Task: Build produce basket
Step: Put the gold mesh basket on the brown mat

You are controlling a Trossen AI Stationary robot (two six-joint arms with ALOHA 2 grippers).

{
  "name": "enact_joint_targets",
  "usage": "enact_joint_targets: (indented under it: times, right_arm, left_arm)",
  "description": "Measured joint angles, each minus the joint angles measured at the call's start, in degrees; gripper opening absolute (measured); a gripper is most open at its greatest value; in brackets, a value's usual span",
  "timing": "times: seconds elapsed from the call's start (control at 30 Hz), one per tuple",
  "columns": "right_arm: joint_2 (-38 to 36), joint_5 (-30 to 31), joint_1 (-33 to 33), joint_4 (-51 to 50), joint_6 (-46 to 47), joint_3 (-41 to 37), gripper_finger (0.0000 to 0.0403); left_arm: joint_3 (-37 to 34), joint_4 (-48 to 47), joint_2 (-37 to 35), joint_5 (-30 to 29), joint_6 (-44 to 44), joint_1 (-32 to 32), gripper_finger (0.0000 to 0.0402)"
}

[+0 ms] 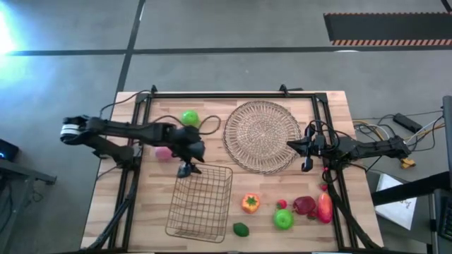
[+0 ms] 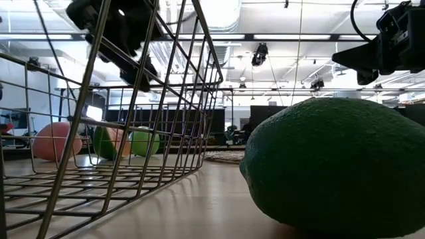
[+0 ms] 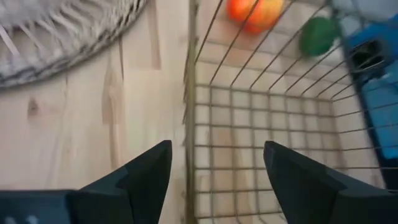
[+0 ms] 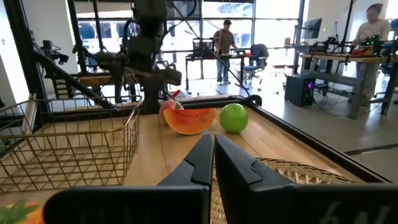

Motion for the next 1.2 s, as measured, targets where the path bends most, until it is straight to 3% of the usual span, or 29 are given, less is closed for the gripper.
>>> enact_joint_targets:
  times: [0.17,0.33,0.47,0.67,0.73,0.97,1.2]
  right_arm:
    - [0.0,0.0,0.0,0.0,0.0,0.0,0.0009]
    - [0.0,0.0,0.0,0.0,0.0,0.0,0.0009]
    - [0.0,0.0,0.0,0.0,0.0,0.0,0.0008]
    - [0.0,0.0,0.0,0.0,0.0,0.0,0.0009]
    - [0.0,0.0,0.0,0.0,0.0,0.0,0.0008]
    - [0.0,0.0,0.0,0.0,0.0,0.0,0.0008]
    - [0.0,0.0,0.0,0.0,0.0,0.0,0.0008]
  left_arm:
    - [1.1,-1.0,7.0,-2.9,-0.2,-0.9,0.0239]
    - [2.2,-1.2,11.1,-9.6,-0.3,-2.0,0.0219]
    - [3.6,-1.8,13.0,-10.4,-0.4,-2.5,0.0161]
    - [5.1,-2.1,13.6,-8.3,-0.1,-2.5,0.0034]
    - [5.9,-3.6,13.4,-11.0,-1.8,-2.4,0.0013]
    - [15.8,-13.2,11.5,-10.4,-2.4,-0.4,0.0001]
    - [26.7,-15.1,12.1,-12.7,-1.6,7.7,0.0]
